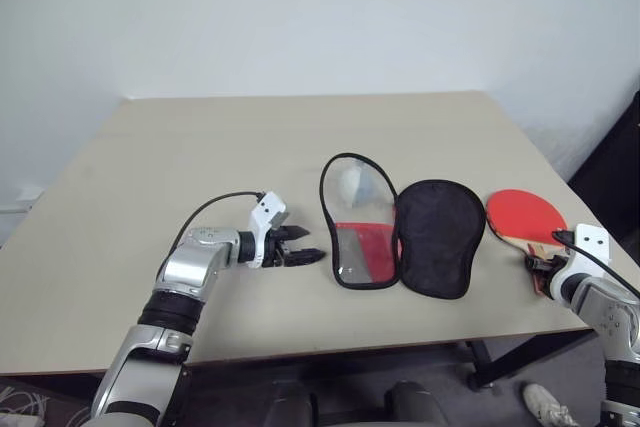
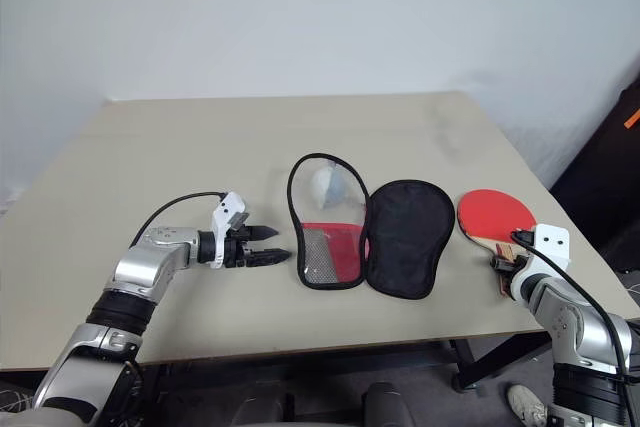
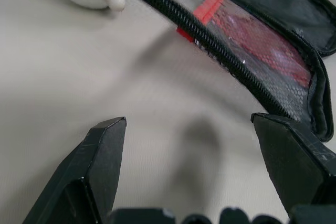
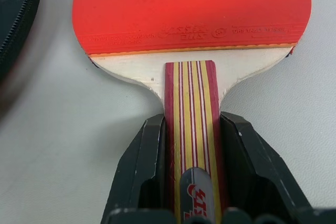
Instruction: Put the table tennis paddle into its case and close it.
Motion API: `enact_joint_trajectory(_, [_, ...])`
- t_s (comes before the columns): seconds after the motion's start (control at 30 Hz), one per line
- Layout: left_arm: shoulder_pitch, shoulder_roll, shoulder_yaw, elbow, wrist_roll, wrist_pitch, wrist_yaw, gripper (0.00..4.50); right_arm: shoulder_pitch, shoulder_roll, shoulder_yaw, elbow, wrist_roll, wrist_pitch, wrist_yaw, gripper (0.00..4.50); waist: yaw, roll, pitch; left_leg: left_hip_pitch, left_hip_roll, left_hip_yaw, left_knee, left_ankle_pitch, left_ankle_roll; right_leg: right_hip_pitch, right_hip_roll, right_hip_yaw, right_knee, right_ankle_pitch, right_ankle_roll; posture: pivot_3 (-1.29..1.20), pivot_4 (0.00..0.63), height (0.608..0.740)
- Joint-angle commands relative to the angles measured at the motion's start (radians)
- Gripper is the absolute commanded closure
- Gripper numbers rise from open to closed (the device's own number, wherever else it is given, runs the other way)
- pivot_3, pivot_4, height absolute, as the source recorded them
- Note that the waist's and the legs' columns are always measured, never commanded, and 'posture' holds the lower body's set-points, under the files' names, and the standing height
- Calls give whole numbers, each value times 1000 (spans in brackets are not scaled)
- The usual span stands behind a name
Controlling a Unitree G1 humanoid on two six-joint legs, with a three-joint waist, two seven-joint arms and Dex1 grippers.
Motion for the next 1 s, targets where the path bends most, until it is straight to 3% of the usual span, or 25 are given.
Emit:
enact_joint_trajectory(0.03, [-12, 10, 10, -37, -2, -3, 1, 466, -39, 23, -28, 0, -3, -15, -31, 3374, -1, 0, 0, 0, 0, 0, 0, 0, 0, 0, 0, 0, 0, 0, 0, 0, 0, 740])
enact_joint_trajectory(0.23, [-18, 7, 6, -29, 1, -2, 0, 466, -145, 124, -180, -65, 64, -21, -153, 3374, -1, 6, 3, 0, 0, 2, 0, 0, 0, -2, 0, 2, 1, 0, 0, 0, 0, 740])
enact_joint_trajectory(0.37, [-26, 2, 1, -19, 5, -3, -1, 466, -222, 207, -227, -196, 192, 54, -183, 3374, 0, 10, 5, -1, -1, 2, -3, 1, 2, -4, 1, 3, 2, 0, 0, 0, 0, 740])
enact_joint_trajectory(0.6, [-40, -4, -2, -2, 13, -1, -7, 466, -249, 358, -140, -366, 252, 146, -290, 3374, 0, 11, 6, -2, 0, 2, -4, 2, 3, -5, 1, 4, 3, 0, 0, 0, 0, 740])
enact_joint_trajectory(0.8, [-42, -7, -4, 0, 19, 4, -13, 466, -183, 511, -55, -444, 248, 158, -362, 3374, 0, 11, 6, -2, 0, 2, -4, 2, 2, -6, 1, 4, 3, 0, 0, 0, 0, 740])
enact_joint_trajectory(1.0, [-49, -12, -10, 4, 23, 7, -16, 466, -112, 577, 42, -461, 224, 159, -381, 3374, 0, 11, 6, -3, 0, 2, -5, 2, 2, -7, 1, 4, 3, 0, 0, 0, 0, 740])
